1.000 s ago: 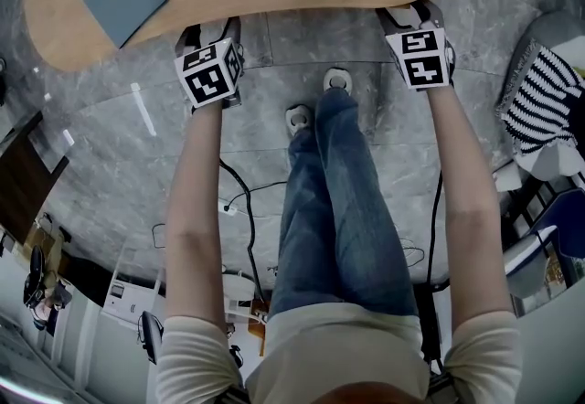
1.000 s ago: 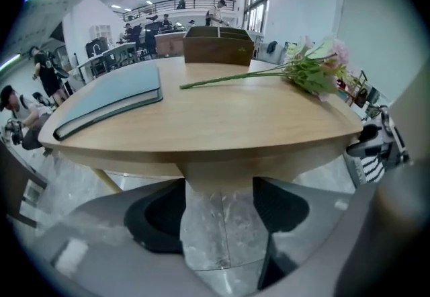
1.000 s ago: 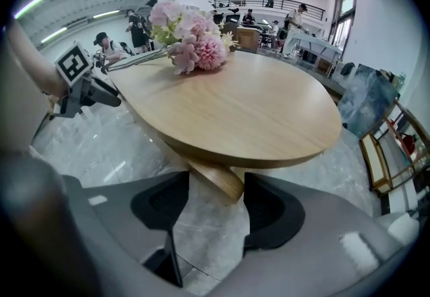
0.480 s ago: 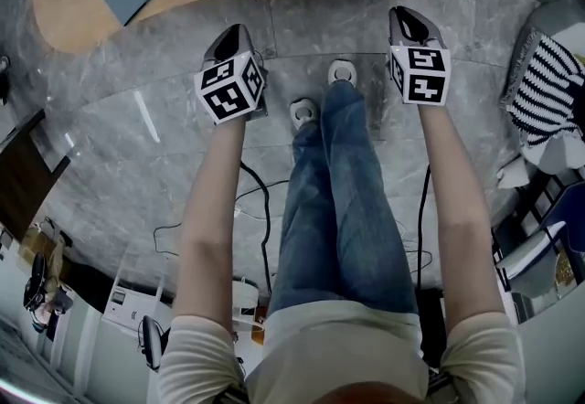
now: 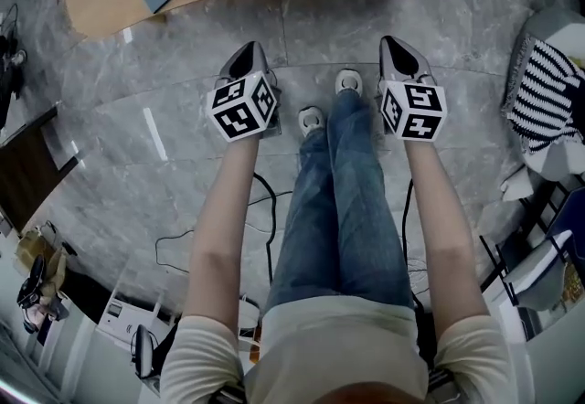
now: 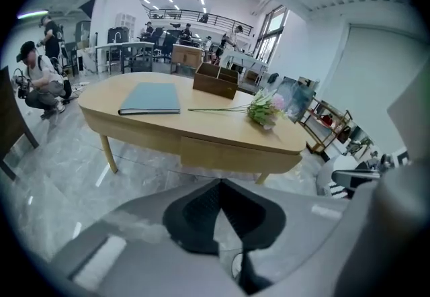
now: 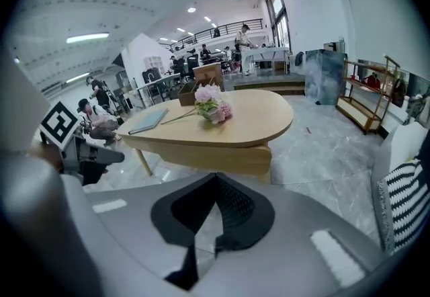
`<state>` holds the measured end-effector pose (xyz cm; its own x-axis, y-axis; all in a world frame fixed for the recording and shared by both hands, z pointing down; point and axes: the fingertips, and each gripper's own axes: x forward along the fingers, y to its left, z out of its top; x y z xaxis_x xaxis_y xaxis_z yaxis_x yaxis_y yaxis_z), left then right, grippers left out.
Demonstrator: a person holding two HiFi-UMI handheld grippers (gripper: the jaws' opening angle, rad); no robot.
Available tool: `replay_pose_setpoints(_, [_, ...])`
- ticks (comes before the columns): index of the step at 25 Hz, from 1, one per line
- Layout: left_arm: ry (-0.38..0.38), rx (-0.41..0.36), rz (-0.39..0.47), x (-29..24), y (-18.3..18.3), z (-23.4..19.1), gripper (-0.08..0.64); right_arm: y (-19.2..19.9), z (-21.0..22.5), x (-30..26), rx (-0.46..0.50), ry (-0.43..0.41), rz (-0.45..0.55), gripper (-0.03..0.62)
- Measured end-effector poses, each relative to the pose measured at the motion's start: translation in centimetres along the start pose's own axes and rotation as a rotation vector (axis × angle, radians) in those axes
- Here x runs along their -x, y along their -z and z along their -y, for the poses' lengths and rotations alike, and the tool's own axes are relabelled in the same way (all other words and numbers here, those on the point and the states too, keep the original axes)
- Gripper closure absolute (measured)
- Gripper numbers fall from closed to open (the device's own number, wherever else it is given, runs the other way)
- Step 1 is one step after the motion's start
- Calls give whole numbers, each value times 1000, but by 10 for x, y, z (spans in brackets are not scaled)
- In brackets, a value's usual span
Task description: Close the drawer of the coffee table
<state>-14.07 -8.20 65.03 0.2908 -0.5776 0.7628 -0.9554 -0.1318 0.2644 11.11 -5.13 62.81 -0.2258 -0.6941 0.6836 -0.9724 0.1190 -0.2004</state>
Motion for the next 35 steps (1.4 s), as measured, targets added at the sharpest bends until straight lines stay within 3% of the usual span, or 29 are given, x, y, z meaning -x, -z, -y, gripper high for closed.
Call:
replay_pose_setpoints(5, [48,29,27,43,-7,20,558,-19,-29,43,-15,-37,39,594])
replay_pose_setpoints(8, [89,22,48,70,-17,41,558,-37,-48,70,32,-66,63,594])
replay_pose_setpoints(13, [160,-30,92,119,-39,80,558,-66,-81,115,114,-127,98,594])
replay_pose_setpoints(20, [237,-121,116,202,-52,124,558,-98,-121,186,117,-191,137,594])
replay_pose_setpoints(27, [329,-158,120,277,-64,166,558,-131,-145,250,125,-204,194,594])
replay_pose_setpoints(35, [336,-118,173,343,-93,180,558,-160,-175,313,195,-251,221,594])
